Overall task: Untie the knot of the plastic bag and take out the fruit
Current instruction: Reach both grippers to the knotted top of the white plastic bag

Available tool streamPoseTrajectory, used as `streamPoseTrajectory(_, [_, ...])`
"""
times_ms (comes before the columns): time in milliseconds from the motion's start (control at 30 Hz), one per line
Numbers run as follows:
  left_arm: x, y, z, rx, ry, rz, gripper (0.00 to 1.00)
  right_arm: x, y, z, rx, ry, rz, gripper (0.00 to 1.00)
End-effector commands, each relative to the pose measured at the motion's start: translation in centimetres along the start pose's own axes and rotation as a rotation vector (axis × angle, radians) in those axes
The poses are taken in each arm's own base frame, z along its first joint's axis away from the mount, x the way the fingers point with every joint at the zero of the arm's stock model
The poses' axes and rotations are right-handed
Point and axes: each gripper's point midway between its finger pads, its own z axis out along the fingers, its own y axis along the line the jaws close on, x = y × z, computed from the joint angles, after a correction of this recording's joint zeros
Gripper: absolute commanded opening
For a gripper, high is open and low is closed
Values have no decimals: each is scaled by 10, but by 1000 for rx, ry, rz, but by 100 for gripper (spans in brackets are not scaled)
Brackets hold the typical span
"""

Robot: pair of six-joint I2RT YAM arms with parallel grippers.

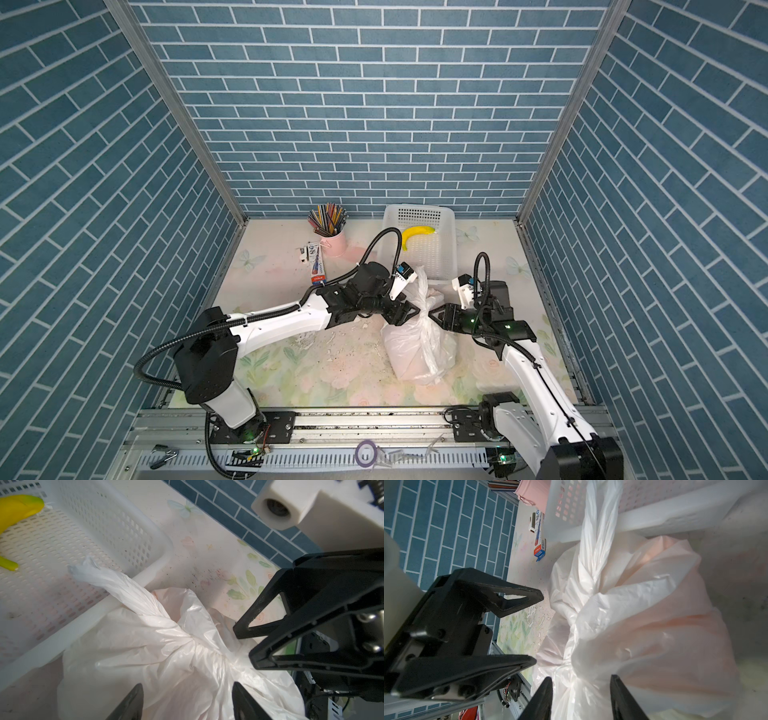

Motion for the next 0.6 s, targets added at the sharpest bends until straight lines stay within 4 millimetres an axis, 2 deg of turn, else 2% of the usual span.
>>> streamPoseTrajectory(0, [8, -9, 8, 34, 50, 8, 67, 9, -12, 6, 47, 24, 31, 42])
streamPoseTrajectory(200, [28, -19, 23, 108, 124, -13, 60, 16, -15, 14, 31, 35, 47, 31])
streamPoseTrajectory(333, [41, -23, 31, 153, 173, -28, 55, 20, -18, 19, 28, 44, 54, 29])
streamPoseTrajectory(367, [44, -23, 33, 155, 182, -31, 54, 20, -19, 19, 31, 47, 56, 30])
streamPoseTrajectory(433, [49, -22, 35, 156, 193, -32, 50, 22, -21, 20, 44, 52, 54, 43])
streamPoseTrajectory(467, [51, -21, 36, 153, 196, -31, 45, 22, -23, 21, 50, 55, 56, 46])
streamPoseTrajectory(567, [54, -15, 37, 129, 199, -30, 34, 26, -26, 24, 55, 64, 59, 42])
